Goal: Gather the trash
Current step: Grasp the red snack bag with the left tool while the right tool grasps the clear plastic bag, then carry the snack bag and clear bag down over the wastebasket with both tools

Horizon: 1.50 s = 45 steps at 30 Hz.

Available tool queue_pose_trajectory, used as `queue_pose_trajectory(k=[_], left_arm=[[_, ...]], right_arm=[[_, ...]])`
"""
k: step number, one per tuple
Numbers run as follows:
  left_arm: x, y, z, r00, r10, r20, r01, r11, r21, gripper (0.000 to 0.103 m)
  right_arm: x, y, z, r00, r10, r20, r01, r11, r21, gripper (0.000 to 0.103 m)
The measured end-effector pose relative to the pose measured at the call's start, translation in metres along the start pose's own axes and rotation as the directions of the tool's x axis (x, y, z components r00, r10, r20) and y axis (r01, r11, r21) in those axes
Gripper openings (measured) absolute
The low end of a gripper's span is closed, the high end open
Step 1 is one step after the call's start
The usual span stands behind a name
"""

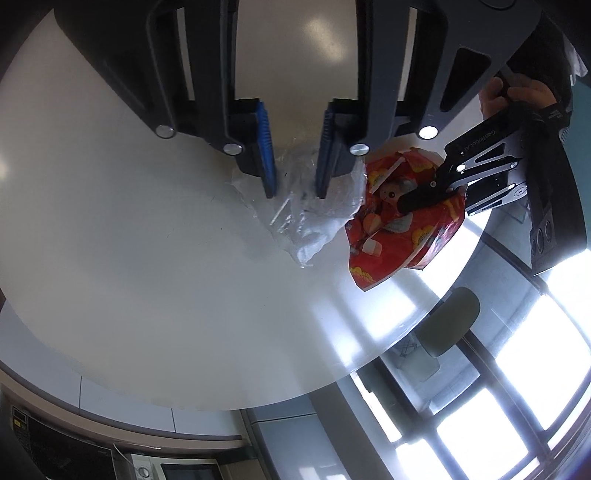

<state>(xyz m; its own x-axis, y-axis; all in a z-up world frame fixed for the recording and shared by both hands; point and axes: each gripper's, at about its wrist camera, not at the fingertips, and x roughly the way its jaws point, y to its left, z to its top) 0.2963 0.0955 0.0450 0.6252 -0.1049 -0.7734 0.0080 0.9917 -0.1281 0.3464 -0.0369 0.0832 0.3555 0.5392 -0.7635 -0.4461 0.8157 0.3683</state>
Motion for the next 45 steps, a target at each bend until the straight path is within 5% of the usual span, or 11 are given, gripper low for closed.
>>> queue_pose_trajectory(k=[19, 45], left_arm=[[-0.078, -0.011, -0.033, 0.996, -0.031, 0.089, 0.031, 1.0, 0.007, 0.02], [-0.171, -0.053, -0.153, 0.988, -0.1, 0.12, 0.094, 0.994, 0.053, 0.02]], right_arm=[[-0.081, 0.014, -0.043, 0.996, 0.06, 0.063, -0.058, 0.998, -0.032, 0.009], [-0.185, 0.035, -0.186, 0.986, 0.166, 0.035, -0.164, 0.985, -0.058, 0.009]])
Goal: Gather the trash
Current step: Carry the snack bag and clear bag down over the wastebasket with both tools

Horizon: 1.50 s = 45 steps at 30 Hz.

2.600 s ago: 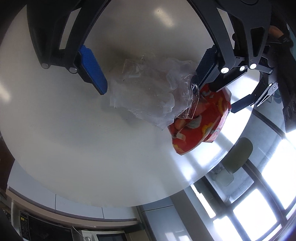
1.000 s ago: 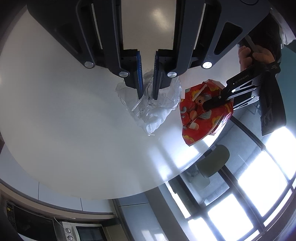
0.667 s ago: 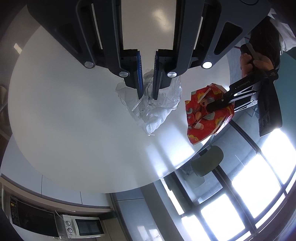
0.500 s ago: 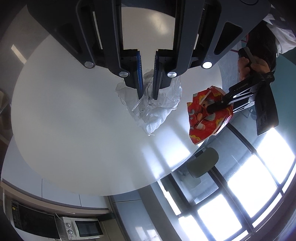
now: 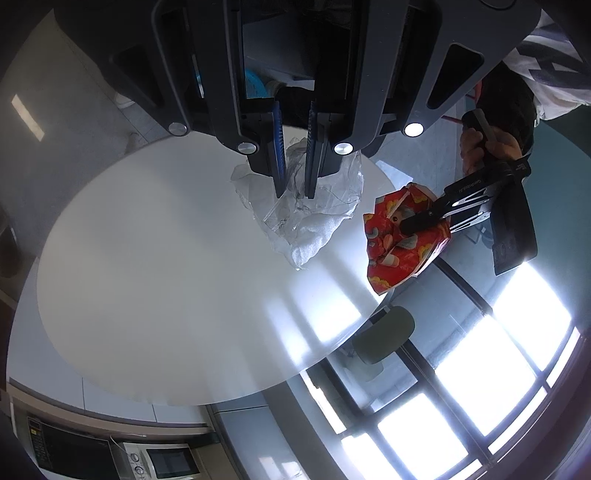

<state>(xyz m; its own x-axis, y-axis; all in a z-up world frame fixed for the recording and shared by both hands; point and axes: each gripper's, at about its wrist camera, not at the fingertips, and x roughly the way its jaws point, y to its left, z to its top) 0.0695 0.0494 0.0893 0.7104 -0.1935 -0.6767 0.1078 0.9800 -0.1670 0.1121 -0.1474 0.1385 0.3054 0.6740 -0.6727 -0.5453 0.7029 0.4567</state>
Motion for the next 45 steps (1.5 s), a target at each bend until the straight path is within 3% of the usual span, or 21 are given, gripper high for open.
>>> queue_pose_trajectory(k=[15, 27, 37, 45], left_arm=[[-0.023, -0.059, -0.063, 0.991, -0.116, -0.06, 0.122, 0.987, 0.106, 0.02], [0.017, -0.053, -0.115, 0.966, -0.146, -0.212, 0.159, 0.986, 0.048, 0.02], [0.095, -0.017, -0.156, 0.92, -0.14, -0.366, 0.11, 0.989, -0.101, 0.02], [0.153, 0.01, -0.181, 0.871, -0.141, -0.471, 0.048, 0.978, -0.205, 0.02]], right_arm=[[-0.008, 0.023, -0.065, 0.997, 0.039, -0.071, -0.043, 0.998, -0.049, 0.01], [0.024, 0.002, -0.119, 0.983, 0.075, -0.166, -0.071, 0.997, 0.032, 0.01], [0.1, -0.049, -0.153, 0.964, 0.079, -0.256, -0.028, 0.98, 0.198, 0.01], [0.16, -0.09, -0.171, 0.944, 0.007, -0.329, 0.081, 0.964, 0.254, 0.01]])
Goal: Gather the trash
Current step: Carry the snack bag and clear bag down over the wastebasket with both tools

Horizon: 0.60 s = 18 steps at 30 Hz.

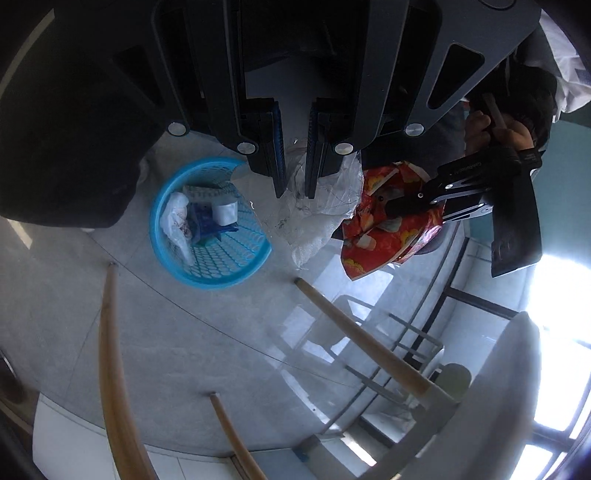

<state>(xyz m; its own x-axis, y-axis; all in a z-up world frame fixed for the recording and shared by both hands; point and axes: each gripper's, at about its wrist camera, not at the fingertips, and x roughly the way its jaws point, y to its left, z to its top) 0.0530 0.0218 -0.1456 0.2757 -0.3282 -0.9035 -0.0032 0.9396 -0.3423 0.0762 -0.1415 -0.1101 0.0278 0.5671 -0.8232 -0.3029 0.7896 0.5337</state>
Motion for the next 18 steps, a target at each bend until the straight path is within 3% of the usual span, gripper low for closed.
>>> queue_pose_trajectory(k=[10, 18], left_arm=[[0.055, 0.01, 0.015, 0.992, 0.0, -0.129, -0.011, 0.997, -0.078, 0.02], [0.092, 0.022, 0.03, 0.984, 0.012, -0.175, -0.037, 0.989, -0.141, 0.021]], right_arm=[[0.062, -0.033, 0.023, 0.993, -0.071, -0.091, 0.079, 0.993, 0.092, 0.011], [0.097, -0.048, 0.038, 0.986, -0.095, -0.136, 0.114, 0.984, 0.139, 0.016]])
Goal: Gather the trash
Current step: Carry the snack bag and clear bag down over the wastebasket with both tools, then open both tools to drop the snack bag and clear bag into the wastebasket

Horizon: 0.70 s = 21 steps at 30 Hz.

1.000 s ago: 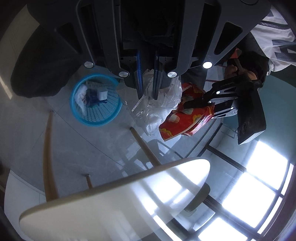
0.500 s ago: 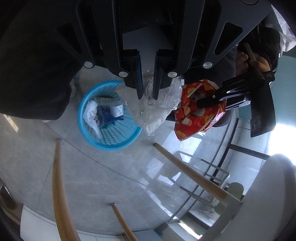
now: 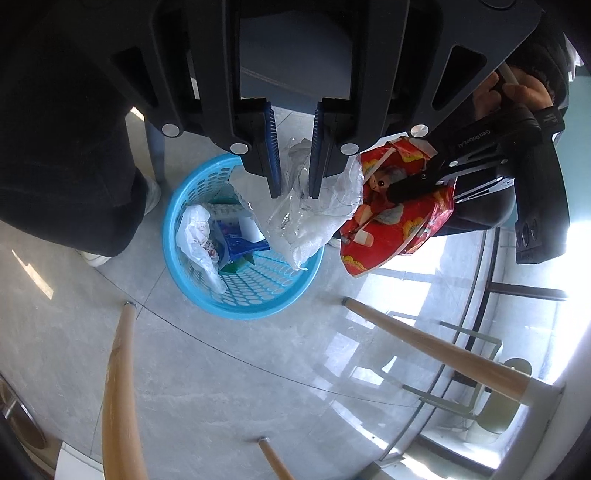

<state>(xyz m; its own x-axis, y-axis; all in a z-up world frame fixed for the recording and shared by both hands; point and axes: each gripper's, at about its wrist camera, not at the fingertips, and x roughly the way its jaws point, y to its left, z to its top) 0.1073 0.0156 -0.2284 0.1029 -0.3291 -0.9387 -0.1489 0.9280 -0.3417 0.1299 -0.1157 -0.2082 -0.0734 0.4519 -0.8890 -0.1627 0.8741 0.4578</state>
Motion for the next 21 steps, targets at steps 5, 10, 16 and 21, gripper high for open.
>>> queue_pose_trajectory(k=[5, 10, 16, 21], left_arm=[[0.013, 0.0, 0.006, 0.999, 0.018, -0.027, -0.018, 1.0, -0.009, 0.023], [0.024, -0.001, 0.013, 0.999, 0.016, -0.045, -0.017, 1.0, -0.012, 0.027], [0.032, -0.001, 0.018, 0.998, 0.024, -0.057, -0.025, 1.0, -0.018, 0.033], [0.04, -0.002, 0.019, 0.997, 0.043, -0.064, -0.044, 0.999, -0.012, 0.047]], right_arm=[[0.01, -0.007, 0.007, 1.0, -0.014, -0.002, 0.014, 1.0, 0.021, 0.021], [0.018, -0.017, 0.013, 1.0, -0.026, -0.011, 0.026, 0.999, 0.044, 0.021], [0.027, -0.027, 0.017, 0.999, -0.034, -0.025, 0.035, 0.997, 0.074, 0.028], [0.03, -0.029, 0.019, 0.999, -0.032, -0.028, 0.034, 0.995, 0.089, 0.037]])
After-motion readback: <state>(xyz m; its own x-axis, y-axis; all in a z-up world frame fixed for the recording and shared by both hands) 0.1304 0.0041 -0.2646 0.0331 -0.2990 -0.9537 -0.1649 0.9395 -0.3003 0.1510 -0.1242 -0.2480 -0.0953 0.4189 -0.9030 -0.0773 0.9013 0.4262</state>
